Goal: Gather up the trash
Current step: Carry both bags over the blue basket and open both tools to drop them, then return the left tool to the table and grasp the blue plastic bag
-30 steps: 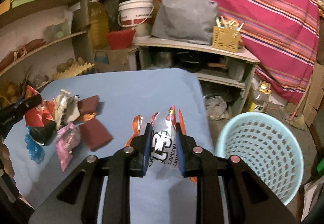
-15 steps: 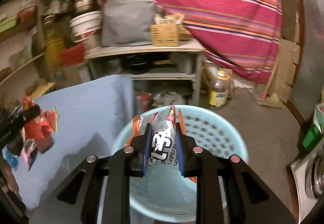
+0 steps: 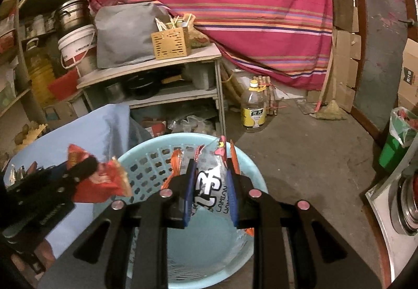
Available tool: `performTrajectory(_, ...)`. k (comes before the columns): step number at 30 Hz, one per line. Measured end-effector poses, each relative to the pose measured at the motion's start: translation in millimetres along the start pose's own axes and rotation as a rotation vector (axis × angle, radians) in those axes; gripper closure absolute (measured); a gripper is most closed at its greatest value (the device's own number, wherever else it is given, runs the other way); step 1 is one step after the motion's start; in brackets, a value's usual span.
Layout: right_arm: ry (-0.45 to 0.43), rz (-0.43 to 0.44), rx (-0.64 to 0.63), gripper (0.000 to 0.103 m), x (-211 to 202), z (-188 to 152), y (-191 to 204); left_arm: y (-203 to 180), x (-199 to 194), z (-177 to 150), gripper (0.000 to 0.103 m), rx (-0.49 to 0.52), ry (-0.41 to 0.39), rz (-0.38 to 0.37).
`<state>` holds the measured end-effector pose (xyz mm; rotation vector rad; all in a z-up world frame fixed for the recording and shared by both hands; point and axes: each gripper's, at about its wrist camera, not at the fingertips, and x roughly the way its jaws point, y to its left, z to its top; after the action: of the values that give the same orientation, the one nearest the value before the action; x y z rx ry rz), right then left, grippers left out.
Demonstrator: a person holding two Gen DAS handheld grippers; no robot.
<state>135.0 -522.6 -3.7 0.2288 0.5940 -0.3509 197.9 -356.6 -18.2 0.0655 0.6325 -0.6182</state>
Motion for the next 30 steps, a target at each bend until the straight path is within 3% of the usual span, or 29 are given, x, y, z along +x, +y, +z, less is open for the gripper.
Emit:
performTrajectory(3,0.006,-0.014,0.022,0.081,1.4,-1.0,-9.5,-4.3,8.5,3.4,0.061,0.012,0.017,0.002)
performTrajectory(5,0.012,-0.017,0.037,0.081,2.8,-2.3,-14.6,-3.2,10.5,5.6,0.035,0.008,0.024,0.008)
performTrajectory(7,0.017,-0.019,0.046,0.081,4.3,-3.0,-16.8,0.0,7.4,6.5,0.026,0.006,0.003,0.035)
performTrajectory(12,0.021,-0.013,0.031,0.081,6.5,-3.4,-7.5,18.2,-5.4,7.9,0.021,-0.014,-0.005,0.076)
performTrajectory(16,0.037,0.008,0.019,0.077,13.8,-3.3,8.0,42.0,-33.5,4.1,0.011,-0.037,-0.053,0.135)
performTrajectory(17,0.043,0.01,0.015,0.074,15.9,-4.1,11.4,47.9,-40.6,3.0,0.01,-0.041,-0.058,0.146)
performTrajectory(20,0.067,-0.011,-0.005,0.031,27.1,-8.1,24.7,69.6,-63.9,-0.6,0.009,-0.058,-0.067,0.178)
performTrajectory(25,0.1,-0.045,0.005,0.027,36.3,-12.9,37.0,114.8,-111.4,-8.1,0.006,-0.107,-0.092,0.252)
performTrajectory(30,0.014,-0.059,0.025,0.008,11.0,-10.1,58.0,167.3,-159.3,-25.8,0.006,-0.117,-0.106,0.369)
